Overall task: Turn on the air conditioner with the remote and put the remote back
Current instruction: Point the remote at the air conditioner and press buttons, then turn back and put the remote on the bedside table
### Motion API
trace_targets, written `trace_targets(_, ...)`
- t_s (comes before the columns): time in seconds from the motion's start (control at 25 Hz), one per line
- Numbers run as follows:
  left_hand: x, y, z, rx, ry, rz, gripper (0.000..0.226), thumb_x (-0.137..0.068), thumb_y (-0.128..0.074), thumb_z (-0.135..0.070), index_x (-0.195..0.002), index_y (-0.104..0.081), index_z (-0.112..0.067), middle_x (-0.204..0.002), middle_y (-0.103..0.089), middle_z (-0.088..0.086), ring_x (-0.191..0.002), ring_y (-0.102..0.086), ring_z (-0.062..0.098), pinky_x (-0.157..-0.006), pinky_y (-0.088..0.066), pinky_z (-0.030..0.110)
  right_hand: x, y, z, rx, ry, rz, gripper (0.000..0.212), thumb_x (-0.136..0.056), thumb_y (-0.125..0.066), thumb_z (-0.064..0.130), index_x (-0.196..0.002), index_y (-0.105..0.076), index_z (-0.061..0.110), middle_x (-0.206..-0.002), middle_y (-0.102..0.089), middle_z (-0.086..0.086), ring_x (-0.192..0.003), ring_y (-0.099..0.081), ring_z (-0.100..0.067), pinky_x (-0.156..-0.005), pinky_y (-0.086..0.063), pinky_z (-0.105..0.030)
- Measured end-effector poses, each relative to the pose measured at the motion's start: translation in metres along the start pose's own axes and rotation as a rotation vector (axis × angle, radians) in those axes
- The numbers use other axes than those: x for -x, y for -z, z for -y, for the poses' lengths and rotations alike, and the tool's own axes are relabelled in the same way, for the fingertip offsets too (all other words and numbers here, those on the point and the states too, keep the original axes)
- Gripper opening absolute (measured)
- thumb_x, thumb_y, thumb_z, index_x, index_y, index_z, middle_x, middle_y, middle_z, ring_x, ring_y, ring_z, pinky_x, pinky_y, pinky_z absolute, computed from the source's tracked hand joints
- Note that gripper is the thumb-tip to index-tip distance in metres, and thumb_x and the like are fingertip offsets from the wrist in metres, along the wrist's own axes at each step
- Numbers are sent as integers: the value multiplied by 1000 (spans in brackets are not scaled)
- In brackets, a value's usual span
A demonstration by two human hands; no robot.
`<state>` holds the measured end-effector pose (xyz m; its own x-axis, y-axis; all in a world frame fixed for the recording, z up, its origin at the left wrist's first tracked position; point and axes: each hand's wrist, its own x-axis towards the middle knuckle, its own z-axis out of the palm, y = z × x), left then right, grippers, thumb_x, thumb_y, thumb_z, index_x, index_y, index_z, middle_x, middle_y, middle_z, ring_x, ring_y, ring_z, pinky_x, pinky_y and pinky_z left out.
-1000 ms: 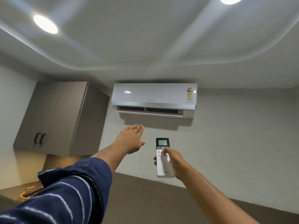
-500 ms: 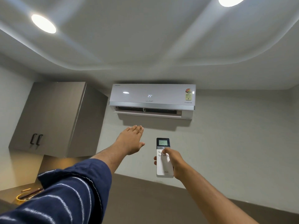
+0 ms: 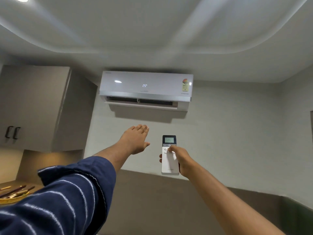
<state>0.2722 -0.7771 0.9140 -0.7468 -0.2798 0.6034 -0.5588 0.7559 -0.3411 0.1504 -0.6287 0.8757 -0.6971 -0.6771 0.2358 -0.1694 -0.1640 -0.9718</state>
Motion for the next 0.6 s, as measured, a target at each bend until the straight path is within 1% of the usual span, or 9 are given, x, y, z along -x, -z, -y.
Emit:
trace_targets(0.08,-3,-2,-10,7,-25,-11,69,-101,-23,-45,-155,0,-9,-164,-1,7,-152,-3,21,-124,-9,36,7,8,-1,-7,-21,-13,26,-89,-42,9,-111,-54,5,-83,-69,-16,-68,-67,-28,-63,-54,-31)
trace_targets(0.16,-6,-11,-42,69,-91,-3,70,-101,-24,-45,-155,0,-9,-164,-1,7,-152,-3,21,-124,-9,36,20,32,-14,2,-38,-86,27,-89,-41,7,-113,-52,4,-82,-68,-17,-68,-67,-29,-62,-54,-32)
trace_targets(0.32,-13,-19,-106,150,-194,-24,70,-101,-24,-46,-155,-1,-8,-164,-2,7,-152,-4,21,-123,-9,36,50,84,-33,33,-66,-208,23,-87,-41,6,-106,-53,4,-80,-68,-17,-66,-66,-29,-61,-55,-31)
trace_targets(0.44,-12,-23,-160,227,-292,-39,70,-101,-25,-46,-155,-2,-8,-164,-3,7,-152,-4,21,-123,-10,36,80,125,-42,90,-87,-335,17,-88,-41,7,-99,-54,8,-80,-69,-16,-66,-67,-28,-64,-55,-32)
trace_targets(0.52,-10,-23,-202,292,-362,-47,70,-101,-26,-46,-155,-3,-8,-164,-4,7,-152,-5,21,-123,-11,35,106,155,-51,109,-118,-436,12,-90,-43,9,-94,-53,13,-80,-70,-14,-64,-68,-26,-59,-56,-30)
trace_targets(0.56,-8,-24,-223,325,-397,-55,70,-100,-26,-45,-155,-3,-8,-164,-5,7,-152,-5,21,-123,-11,35,120,168,-56,111,-129,-487,12,-90,-43,9,-95,-53,14,-81,-71,-14,-64,-68,-25,-59,-56,-30)
trace_targets(0.6,-5,-24,-249,365,-442,-62,70,-100,-26,-45,-155,-3,-8,-164,-5,7,-152,-5,21,-123,-11,35,135,184,-62,120,-139,-546,14,-91,-43,9,-99,-53,13,-85,-71,-15,-66,-68,-25,-62,-56,-31)
